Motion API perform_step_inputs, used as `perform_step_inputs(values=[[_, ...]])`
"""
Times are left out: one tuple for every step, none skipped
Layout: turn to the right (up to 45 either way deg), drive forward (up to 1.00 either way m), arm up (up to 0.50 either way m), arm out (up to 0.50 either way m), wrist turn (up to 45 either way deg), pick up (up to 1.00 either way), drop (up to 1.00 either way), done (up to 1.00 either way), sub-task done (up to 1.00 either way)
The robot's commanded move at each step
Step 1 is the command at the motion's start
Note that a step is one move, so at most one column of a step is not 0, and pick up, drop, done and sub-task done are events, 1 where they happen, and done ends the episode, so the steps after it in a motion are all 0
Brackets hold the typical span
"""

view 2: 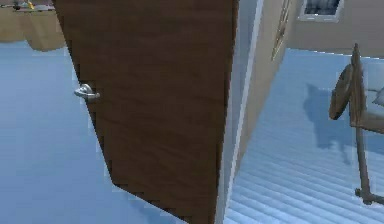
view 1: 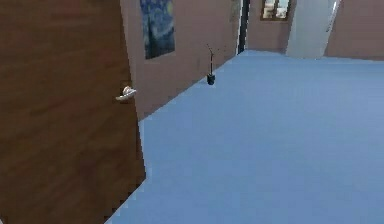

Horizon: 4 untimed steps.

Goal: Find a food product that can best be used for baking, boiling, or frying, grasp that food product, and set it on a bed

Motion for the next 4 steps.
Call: perform_step_inputs(values=[[30.0, 0.00, 0.00, 0.00, 0.0, 0.00, 0.00, 0.00, 0.00], [0.0, 1.00, 0.00, 0.00, 0.0, 0.00, 0.00, 0.00, 0.00], [6.0, 0.00, 0.00, 0.00, 0.0, 0.00, 0.00, 0.00, 0.00], [0.0, 0.35, 0.00, 0.00, 0.0, 0.00, 0.00, 0.00, 0.00]])
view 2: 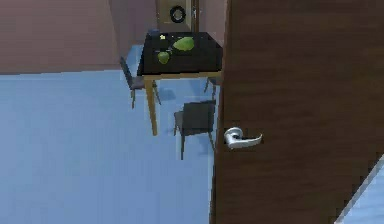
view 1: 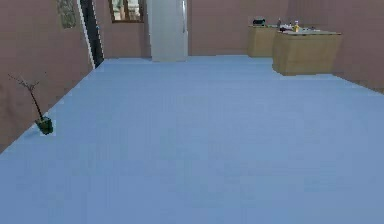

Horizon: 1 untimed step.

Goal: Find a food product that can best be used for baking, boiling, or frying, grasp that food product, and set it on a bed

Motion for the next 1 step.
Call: perform_step_inputs(values=[[18.0, 0.00, 0.00, 0.00, 0.0, 0.00, 0.00, 0.00, 0.00]])
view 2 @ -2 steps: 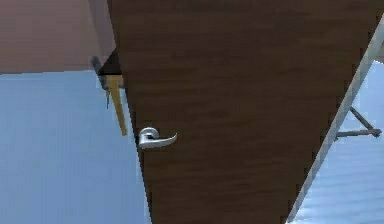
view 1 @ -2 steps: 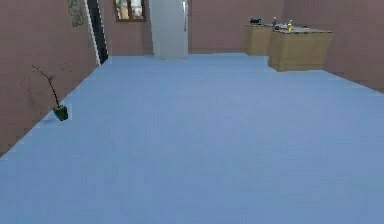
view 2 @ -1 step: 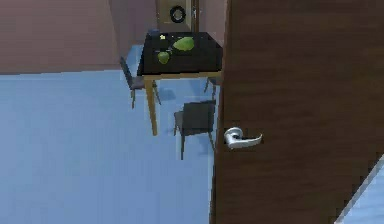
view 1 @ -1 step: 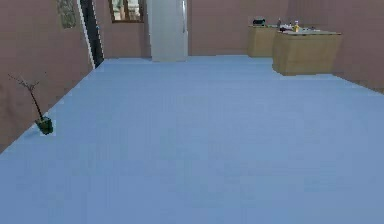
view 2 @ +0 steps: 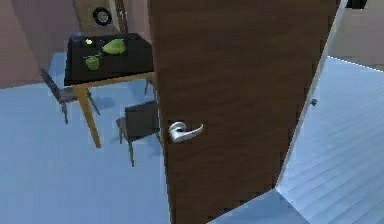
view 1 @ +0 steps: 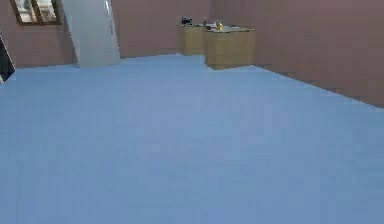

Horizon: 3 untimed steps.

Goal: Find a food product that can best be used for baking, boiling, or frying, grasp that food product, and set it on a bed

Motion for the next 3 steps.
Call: perform_step_inputs(values=[[0.0, 1.00, 0.00, 0.00, 0.0, 0.00, 0.00, 0.00, 0.00], [0.0, 1.00, 0.00, 0.00, 0.0, 0.00, 0.00, 0.00, 0.00], [0.0, 1.00, 0.00, 0.00, 0.0, 0.00, 0.00, 0.00, 0.00]])
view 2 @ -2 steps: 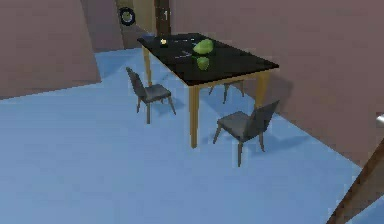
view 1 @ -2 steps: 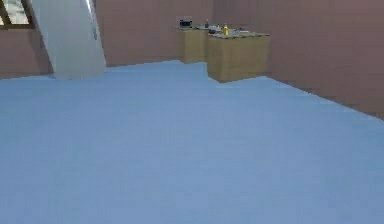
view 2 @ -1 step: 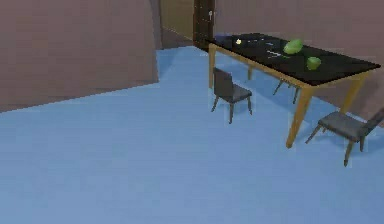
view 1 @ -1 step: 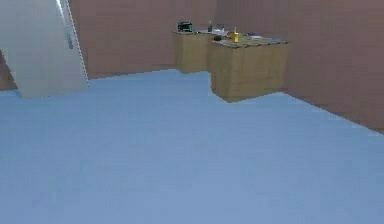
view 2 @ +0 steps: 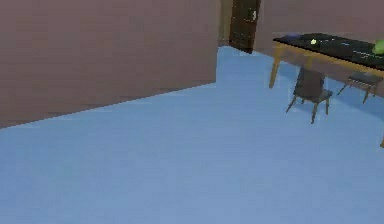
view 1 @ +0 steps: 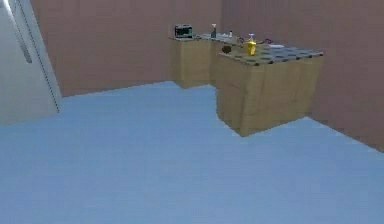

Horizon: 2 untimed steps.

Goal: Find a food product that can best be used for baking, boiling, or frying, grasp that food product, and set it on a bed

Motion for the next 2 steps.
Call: perform_step_inputs(values=[[0.0, 1.00, 0.00, 0.00, 0.0, 0.00, 0.00, 0.00, 0.00], [0.0, 0.85, 0.00, 0.00, 0.0, 0.00, 0.00, 0.00, 0.00]])
